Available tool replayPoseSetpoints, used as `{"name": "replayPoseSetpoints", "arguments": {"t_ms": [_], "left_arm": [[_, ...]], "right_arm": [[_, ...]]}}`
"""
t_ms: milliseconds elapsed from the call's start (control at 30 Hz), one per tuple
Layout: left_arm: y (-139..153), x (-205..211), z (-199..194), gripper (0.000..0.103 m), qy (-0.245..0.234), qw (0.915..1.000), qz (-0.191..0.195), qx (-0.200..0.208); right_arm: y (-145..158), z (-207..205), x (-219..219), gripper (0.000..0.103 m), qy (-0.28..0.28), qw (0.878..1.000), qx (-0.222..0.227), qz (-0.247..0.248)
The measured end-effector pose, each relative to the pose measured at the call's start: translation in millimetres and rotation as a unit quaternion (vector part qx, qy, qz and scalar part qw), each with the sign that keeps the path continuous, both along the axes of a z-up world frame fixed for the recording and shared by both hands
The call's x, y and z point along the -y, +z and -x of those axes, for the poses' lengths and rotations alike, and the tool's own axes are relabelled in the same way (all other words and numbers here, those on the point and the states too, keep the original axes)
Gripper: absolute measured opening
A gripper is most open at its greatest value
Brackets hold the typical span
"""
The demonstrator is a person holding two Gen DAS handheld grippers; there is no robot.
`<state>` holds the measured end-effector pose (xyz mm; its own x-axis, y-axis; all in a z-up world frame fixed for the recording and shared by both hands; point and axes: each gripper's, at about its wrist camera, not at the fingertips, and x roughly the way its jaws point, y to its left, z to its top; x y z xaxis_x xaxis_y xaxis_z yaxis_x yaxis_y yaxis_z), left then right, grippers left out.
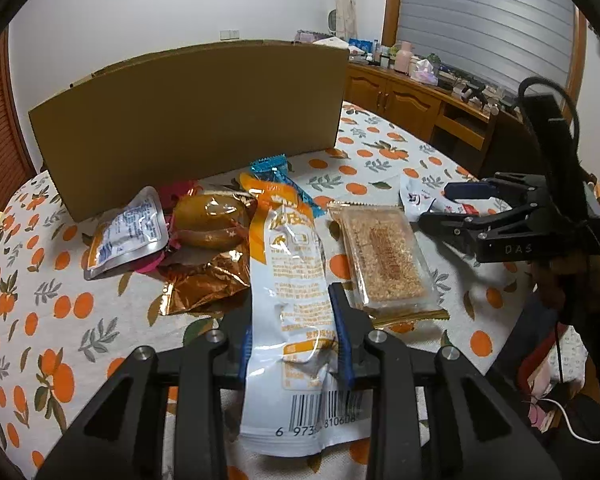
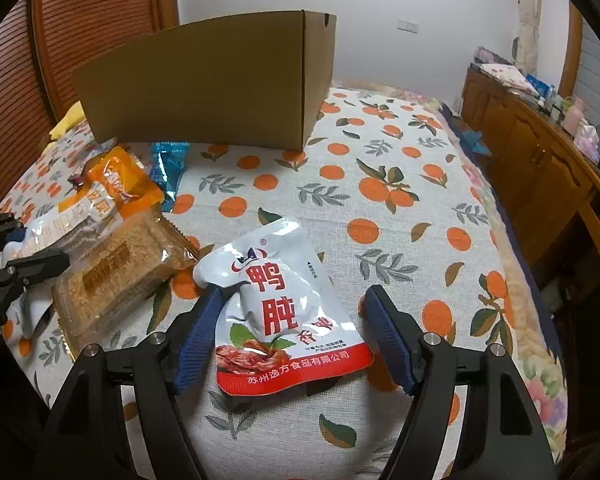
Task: Organize snacks
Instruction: 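Grasp white-orange barcode bag with left gripper while right grasps red-label pouch, then lift both held snacks and carry them over the cardboard box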
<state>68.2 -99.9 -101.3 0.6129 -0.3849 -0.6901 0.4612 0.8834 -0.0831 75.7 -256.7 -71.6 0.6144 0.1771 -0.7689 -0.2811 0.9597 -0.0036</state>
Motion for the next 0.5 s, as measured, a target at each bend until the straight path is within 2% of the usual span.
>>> {"name": "replayPoseSetpoints", "arguments": {"t_ms": [367, 500], "left_arm": [[10.0, -4.2, 8.0, 0.03, -0.003, 0.9998, 0.016, 0.014], [8.4, -3.1, 2.8, 0.03, 0.0, 0.9998, 0.02, 0.005]], "right_arm": [[-0.8, -5.6, 2.6, 0.079, 0.0, 1.0, -0.004, 0.001], [-0.1, -6.5, 3.2, 0.078, 0.005, 1.0, -0.005, -0.002]]}}
